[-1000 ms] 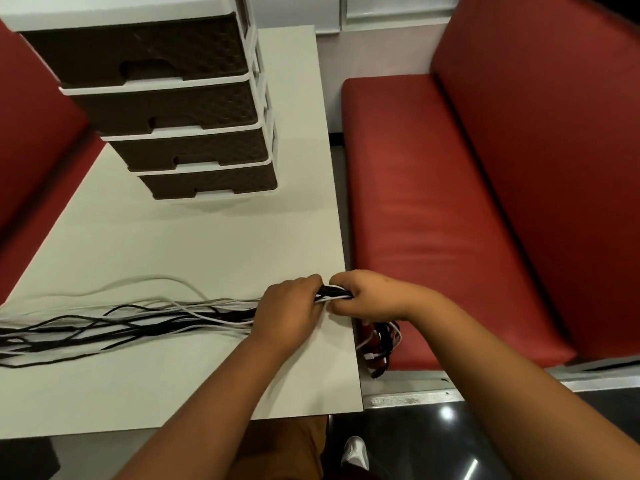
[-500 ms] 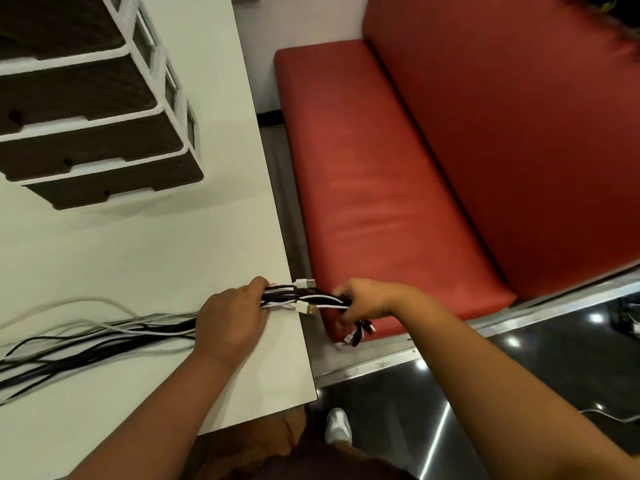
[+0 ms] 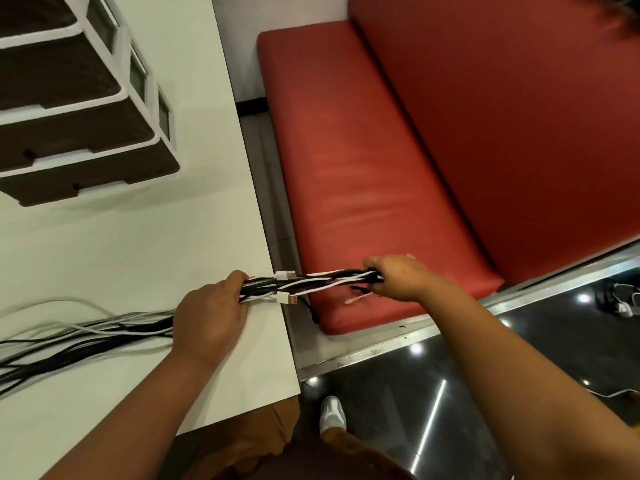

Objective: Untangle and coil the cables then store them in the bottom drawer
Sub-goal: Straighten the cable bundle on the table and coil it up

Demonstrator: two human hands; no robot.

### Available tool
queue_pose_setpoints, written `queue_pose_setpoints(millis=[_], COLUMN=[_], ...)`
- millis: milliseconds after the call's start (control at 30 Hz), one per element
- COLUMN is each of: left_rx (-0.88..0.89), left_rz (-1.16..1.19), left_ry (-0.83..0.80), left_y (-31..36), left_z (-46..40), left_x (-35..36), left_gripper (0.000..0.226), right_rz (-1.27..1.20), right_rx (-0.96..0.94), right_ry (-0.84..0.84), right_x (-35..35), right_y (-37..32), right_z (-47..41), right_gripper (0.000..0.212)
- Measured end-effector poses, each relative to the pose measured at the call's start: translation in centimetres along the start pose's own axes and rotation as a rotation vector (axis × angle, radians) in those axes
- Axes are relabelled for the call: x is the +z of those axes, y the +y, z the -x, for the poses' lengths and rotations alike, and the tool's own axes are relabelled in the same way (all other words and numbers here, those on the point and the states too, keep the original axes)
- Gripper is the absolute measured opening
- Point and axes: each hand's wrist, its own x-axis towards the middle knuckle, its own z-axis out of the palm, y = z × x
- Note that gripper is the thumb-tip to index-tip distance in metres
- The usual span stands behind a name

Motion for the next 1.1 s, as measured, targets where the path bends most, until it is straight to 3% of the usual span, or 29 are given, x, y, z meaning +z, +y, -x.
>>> queue_pose_setpoints(millis=[200,267,400,467,567,633,800,867,1033,1100], left_rx=[-0.011,-0.014,-0.020,-0.012,-0.008,0.001,0.009,0.012,0.010,-0.002], left_rz=[0.034,0.033,0.021,0.025,0.024,0.030,0.045,0.048,0.042,0.032], left_ry=[0.032,0.037,0.016,0.017,0.020,0.024,0.040,0.038,0.026,0.007], left_y=[0.1,0.2,0.1,0.0,-0.1,0.0,-0.1,-0.1,-0.3,-0.3], left_z=[0.1,0.1,0.2,0.2,0.2,0.2,0.3,0.3,0.2,0.2], left_x=[-0.2,-0.2,0.0,0.0,0.0,0.0,-0.1,-0.1,0.0,0.0], left_gripper=[0.017,0.017,0.017,0.019,0.025,0.025,0.023,0.023,0.020,0.025], right_rz=[-0.001,-0.011,0.015,-0.052,-0.331,-0.525,-1.007,-1.025,-0.798,-0.684], right_rx=[-0.047,0.034,0.142,0.099,-0.025,-0.111,-0.086,-0.071,-0.044,-0.008], right_ry=[0.390,0.289,-0.110,-0.108,0.127,0.181,-0.135,-0.218,-0.472,-0.470], right_x=[-1.9,-1.6,0.0,0.5,-0.2,-0.4,1.9,1.7,-0.2,-0.8], right_y=[0.9,1.4,1.6,0.5,-3.7,-7.3,-12.2,-11.8,-8.7,-6.7], right_z=[0.0,0.0,0.2,0.3,0.8,1.1,0.6,0.6,0.7,0.6], right_gripper=[0.022,0.038,0.081,0.072,0.046,0.038,0.025,0.018,0.023,0.031])
